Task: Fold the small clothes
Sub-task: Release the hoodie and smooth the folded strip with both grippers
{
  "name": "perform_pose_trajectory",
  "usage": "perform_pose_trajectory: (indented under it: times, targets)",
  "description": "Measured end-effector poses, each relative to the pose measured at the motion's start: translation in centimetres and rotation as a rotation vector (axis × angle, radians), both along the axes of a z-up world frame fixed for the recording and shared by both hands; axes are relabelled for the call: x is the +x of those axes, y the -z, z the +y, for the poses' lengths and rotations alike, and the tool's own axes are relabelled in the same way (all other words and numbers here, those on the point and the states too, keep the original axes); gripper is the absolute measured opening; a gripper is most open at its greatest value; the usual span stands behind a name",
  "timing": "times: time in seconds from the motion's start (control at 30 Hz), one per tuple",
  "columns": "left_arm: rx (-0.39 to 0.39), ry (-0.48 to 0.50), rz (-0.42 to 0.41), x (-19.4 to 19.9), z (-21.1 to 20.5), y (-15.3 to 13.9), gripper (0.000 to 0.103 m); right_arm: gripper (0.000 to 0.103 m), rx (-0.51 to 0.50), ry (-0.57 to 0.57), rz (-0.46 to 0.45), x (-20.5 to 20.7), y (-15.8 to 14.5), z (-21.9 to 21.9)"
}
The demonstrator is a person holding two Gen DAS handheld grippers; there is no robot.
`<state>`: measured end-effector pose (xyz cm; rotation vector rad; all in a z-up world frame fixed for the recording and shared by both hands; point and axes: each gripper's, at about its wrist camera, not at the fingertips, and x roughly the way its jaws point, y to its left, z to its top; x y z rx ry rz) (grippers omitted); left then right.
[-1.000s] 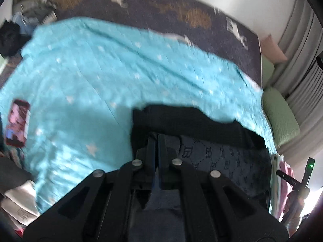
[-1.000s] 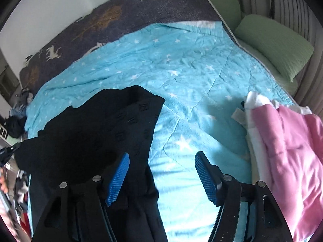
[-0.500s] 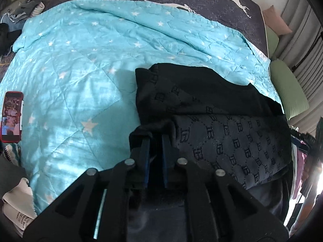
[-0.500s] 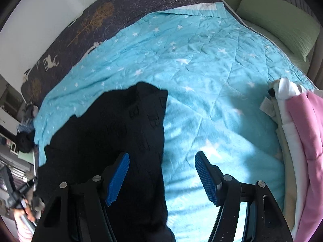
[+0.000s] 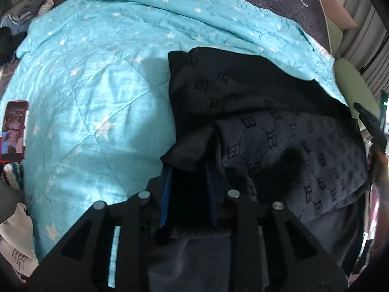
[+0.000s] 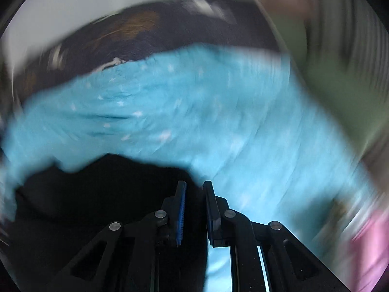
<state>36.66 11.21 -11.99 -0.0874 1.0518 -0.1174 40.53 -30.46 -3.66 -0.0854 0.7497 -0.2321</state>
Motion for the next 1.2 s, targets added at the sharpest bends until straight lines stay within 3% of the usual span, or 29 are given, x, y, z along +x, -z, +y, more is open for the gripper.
perform_pose_trajectory:
  times: [0.03, 0.07, 0.13, 0.17, 0.2, 0.3, 0.4, 0.53, 0.67, 0.77, 0.87, 1.03, 1.2]
  targets:
    - [0.01, 0.002, -0.008, -0.2, 0.0, -0.1, 0.03, 0.009, -0.181, 0.049, -0.004, 0.5, 0.7, 0.6]
    - [0.022, 0.007, -0.02, -0.5, 0.0, -0.4, 0.03, 0.009, -0.215, 0.081, 0.029, 0.9, 1.3, 0.2]
    - [0.028, 0.011, -0.035, -1.1, 0.2, -1.0, 0.03, 0.009, 0.052, 0.092, 0.117, 1.2, 2.0, -3.2]
    - [0.032, 0.01, -0.04, -1.4, 0.5, -1.4, 0.03, 0.01, 0.225, 0.108, 0.102, 0.2, 1.7, -5.0]
    - [0.035, 0.004, -0.047, -1.7, 0.7, -1.8, 0.03, 0.011, 0.334, 0.117, 0.092, -0.7, 1.4, -6.2]
    - [0.034, -0.023, -0.08, -2.9, 1.6, -3.4, 0.033, 0.015, 0.515, 0.042, 0.138, -4.2, 0.4, -7.7]
    - [0.053, -0.051, -0.093, -4.6, 2.2, -4.4, 0.041, 0.023, 0.506, -0.087, 0.175, -9.5, -1.0, -5.9]
    - [0.026, 0.001, -0.086, -8.6, 2.6, -4.2, 0.051, 0.03, 0.454, -0.249, 0.254, -16.7, -0.5, -1.7]
    - [0.026, 0.015, -0.008, -13.7, 3.9, -1.9, 0.057, 0.047, 0.364, -0.18, 0.32, -23.1, 2.5, -1.2]
    - [-0.029, 0.017, 0.061, -17.7, 5.4, -0.4, 0.057, 0.054, 0.298, -0.148, 0.316, -26.8, 2.8, -1.8]
    - [-0.083, 0.027, 0.078, -21.7, 6.6, 0.4, 0.06, 0.061, 0.335, -0.135, 0.295, -30.7, 2.4, -2.6]
    - [-0.085, 0.032, 0.088, -25.1, 7.4, 1.4, 0.062, 0.065, 0.417, -0.152, 0.291, -35.3, 2.4, -3.2]
    - [-0.201, 0.019, 0.086, -27.7, 8.9, 1.0, 0.062, 0.065, 0.541, -0.109, 0.308, -38.4, 3.0, -3.6]
